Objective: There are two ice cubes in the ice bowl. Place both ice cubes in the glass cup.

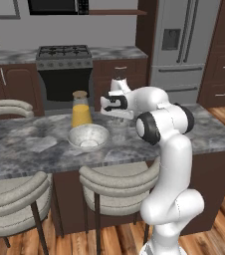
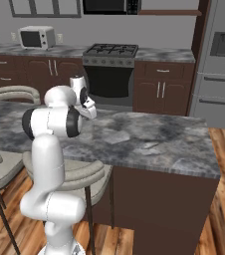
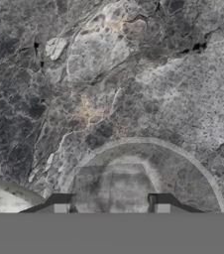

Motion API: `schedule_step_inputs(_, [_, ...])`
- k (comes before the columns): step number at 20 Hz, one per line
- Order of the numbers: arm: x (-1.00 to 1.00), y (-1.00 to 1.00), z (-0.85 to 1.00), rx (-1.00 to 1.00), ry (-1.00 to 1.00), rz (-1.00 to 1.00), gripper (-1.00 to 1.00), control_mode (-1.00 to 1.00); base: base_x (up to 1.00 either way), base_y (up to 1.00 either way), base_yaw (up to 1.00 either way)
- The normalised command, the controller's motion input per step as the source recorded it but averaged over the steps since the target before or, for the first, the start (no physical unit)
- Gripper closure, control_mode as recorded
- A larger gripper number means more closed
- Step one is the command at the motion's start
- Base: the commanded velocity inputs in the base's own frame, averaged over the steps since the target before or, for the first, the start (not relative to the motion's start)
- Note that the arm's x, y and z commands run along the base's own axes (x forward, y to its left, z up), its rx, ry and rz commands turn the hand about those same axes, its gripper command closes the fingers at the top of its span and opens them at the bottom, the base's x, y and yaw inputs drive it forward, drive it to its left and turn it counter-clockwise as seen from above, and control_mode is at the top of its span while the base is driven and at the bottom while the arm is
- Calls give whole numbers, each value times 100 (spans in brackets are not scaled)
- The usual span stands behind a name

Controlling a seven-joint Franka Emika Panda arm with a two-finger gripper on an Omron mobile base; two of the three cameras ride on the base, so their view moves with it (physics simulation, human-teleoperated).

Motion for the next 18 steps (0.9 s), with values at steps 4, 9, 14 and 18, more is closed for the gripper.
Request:
schedule_step_inputs(4, [-1,0,14,0,0,0,-100,-100,0,0,0])
schedule_step_inputs(9, [-30,1,53,0,-13,0,-100,-100,0,0,0])
schedule_step_inputs(14, [-100,14,10,-4,-13,1,-100,-100,0,0,0])
schedule_step_inputs(18, [-100,0,0,-3,-9,4,-100,-100,0,0,0])
